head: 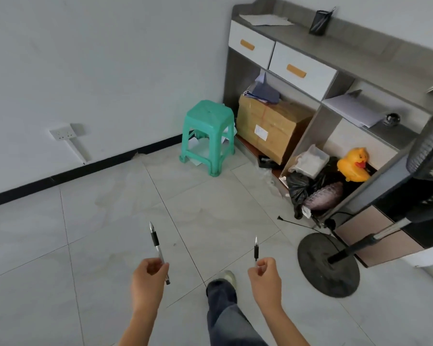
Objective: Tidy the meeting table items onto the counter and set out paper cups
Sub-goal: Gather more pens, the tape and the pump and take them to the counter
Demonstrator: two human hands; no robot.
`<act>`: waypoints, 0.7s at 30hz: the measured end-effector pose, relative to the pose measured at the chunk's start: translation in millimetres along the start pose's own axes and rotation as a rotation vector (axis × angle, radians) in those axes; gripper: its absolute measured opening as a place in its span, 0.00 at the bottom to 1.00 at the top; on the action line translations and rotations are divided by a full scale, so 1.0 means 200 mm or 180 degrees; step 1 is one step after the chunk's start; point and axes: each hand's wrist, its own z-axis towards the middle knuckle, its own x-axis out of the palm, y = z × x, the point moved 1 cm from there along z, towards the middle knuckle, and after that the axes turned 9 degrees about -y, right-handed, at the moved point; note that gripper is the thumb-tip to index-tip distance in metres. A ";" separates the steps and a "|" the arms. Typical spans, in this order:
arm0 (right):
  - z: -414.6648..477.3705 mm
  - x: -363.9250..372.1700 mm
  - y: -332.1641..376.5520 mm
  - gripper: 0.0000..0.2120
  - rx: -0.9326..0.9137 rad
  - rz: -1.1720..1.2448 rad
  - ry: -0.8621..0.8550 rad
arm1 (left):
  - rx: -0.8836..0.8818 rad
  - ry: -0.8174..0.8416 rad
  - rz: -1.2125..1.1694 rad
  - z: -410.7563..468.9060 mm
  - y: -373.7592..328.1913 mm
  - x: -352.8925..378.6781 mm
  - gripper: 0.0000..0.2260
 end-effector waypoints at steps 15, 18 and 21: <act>1.26 0.16 0.69 0.09 -0.0231 0.0164 0.0033 | 0.0351 -0.0158 0.0076 0.64 -0.80 0.95 0.05; 1.44 0.19 0.74 0.09 -0.0067 0.0146 0.0021 | 0.0313 -0.0167 0.0095 0.80 -0.88 1.10 0.04; 1.67 0.21 0.85 0.08 -0.0090 0.0203 -0.0140 | 0.0349 -0.0136 0.0103 0.97 -1.00 1.28 0.04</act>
